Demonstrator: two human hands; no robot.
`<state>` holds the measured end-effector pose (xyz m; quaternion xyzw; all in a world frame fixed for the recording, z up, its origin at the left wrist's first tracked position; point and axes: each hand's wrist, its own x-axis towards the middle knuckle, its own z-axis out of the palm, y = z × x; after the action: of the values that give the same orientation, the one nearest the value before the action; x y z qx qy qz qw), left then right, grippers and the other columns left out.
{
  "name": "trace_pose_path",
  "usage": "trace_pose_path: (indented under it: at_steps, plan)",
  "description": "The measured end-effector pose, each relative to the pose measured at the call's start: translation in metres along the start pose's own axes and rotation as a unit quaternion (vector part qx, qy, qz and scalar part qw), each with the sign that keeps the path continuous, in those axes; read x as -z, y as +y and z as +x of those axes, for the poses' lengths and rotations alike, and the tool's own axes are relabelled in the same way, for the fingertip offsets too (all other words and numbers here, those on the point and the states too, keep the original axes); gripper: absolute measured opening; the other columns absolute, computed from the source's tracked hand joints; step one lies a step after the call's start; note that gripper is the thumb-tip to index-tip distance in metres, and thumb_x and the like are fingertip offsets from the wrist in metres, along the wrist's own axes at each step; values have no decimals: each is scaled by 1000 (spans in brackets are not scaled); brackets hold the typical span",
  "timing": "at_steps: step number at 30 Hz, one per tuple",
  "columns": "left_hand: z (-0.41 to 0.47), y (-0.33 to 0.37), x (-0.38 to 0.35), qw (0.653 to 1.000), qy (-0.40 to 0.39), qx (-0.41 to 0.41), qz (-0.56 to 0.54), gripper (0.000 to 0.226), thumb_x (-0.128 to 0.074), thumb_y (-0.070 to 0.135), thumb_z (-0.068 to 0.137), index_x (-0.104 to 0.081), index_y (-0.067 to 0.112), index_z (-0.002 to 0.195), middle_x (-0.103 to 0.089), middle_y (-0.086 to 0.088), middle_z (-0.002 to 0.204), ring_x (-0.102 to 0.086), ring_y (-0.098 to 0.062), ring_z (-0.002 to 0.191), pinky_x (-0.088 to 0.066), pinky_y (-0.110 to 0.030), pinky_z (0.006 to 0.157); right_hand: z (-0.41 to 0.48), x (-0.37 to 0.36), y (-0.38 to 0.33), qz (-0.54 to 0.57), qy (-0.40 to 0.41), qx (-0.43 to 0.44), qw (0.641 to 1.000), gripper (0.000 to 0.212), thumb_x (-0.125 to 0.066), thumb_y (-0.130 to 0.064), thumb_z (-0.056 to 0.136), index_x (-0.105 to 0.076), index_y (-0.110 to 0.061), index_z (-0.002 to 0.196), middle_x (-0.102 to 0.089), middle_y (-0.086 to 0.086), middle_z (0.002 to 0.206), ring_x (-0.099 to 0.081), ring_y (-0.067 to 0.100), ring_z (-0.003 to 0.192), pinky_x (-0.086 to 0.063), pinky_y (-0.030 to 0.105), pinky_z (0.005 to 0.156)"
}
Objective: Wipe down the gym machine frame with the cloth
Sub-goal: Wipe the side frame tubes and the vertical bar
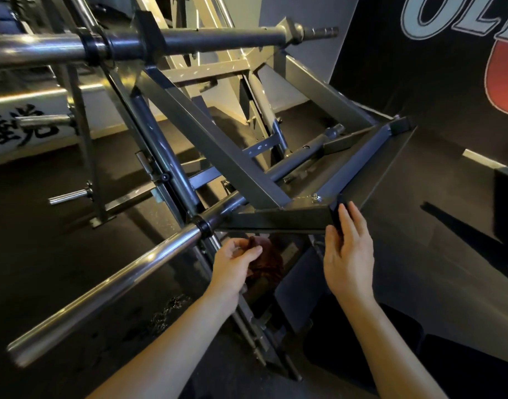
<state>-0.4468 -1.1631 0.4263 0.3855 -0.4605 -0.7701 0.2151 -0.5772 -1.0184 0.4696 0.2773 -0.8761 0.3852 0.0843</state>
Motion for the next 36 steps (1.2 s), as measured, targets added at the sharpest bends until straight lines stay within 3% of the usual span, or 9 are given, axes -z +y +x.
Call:
trace_pose_path:
  at_steps: [4, 7, 12, 15, 18, 21, 28, 36]
  plan:
    - [-29, -5, -3, 998, 7, -21, 62, 13, -71, 13, 93, -71, 17, 106, -78, 0, 95, -73, -19, 96, -58, -33, 83, -35, 3, 6, 25, 26, 36, 999, 46, -54, -22, 103, -49, -12, 148, -34, 3, 161, -38, 24, 145, -41, 50, 114]
    - [-52, -9, -3, 995, -13, -47, 90, 13, -69, 12, 95, -76, 22, 100, -79, -1, 96, -74, -17, 94, -61, -30, 78, -63, 0, 16, 78, 16, 48, 996, 38, -56, -20, 101, -59, -10, 138, -47, 1, 149, -48, 17, 137, -45, 44, 111]
    - [-80, -18, 12, 986, -43, -48, 151, 16, -67, 13, 96, -79, 16, 106, -79, -5, 99, -74, -20, 97, -59, -24, 83, -110, -13, 26, 200, -129, 6, 971, 23, -63, -18, 100, -66, -27, 120, -63, -16, 118, -58, -7, 112, -49, 19, 92]
    - [-91, -17, 26, 975, -91, -36, 200, 19, -62, 16, 98, -76, 16, 111, -77, -4, 108, -72, -18, 104, -55, -29, 93, -124, -17, 20, 293, -266, -59, 917, 29, -67, -24, 98, -62, -32, 126, -64, -18, 120, -57, -12, 111, -46, 7, 86]
    - [-98, -14, 42, 970, -119, -25, 212, 21, -61, 18, 100, -75, 17, 115, -75, -5, 113, -70, -21, 108, -54, -38, 99, -131, -21, 13, 390, -339, -120, 848, 32, -72, -22, 94, -67, -25, 126, -72, -5, 117, -67, 4, 110, -55, 20, 87]
    - [-99, -11, 55, 963, -134, -25, 231, 21, -59, 18, 101, -74, 18, 116, -75, -4, 112, -71, -19, 107, -56, -33, 96, -134, -28, 8, 425, -357, -153, 818, 30, -77, -19, 90, -71, -21, 119, -75, 4, 112, -72, 19, 107, -60, 34, 90]
    - [-64, -27, 85, 963, -64, -43, 258, 15, -64, 22, 100, -77, 24, 108, -78, 4, 100, -72, -10, 98, -57, -21, 83, -135, -68, 2, 384, -376, -198, 820, 20, -77, -20, 90, -72, -14, 108, -78, 6, 96, -76, 21, 89, -60, 30, 75]
    - [34, -82, 137, 967, -66, 32, 244, 20, -80, 21, 87, -77, 24, 107, -78, -2, 102, -75, -20, 98, -57, -44, 97, -132, -183, 25, 314, -281, -249, 872, 13, -80, -18, 87, -72, -20, 97, -76, 1, 89, -74, 14, 82, -62, 35, 76]
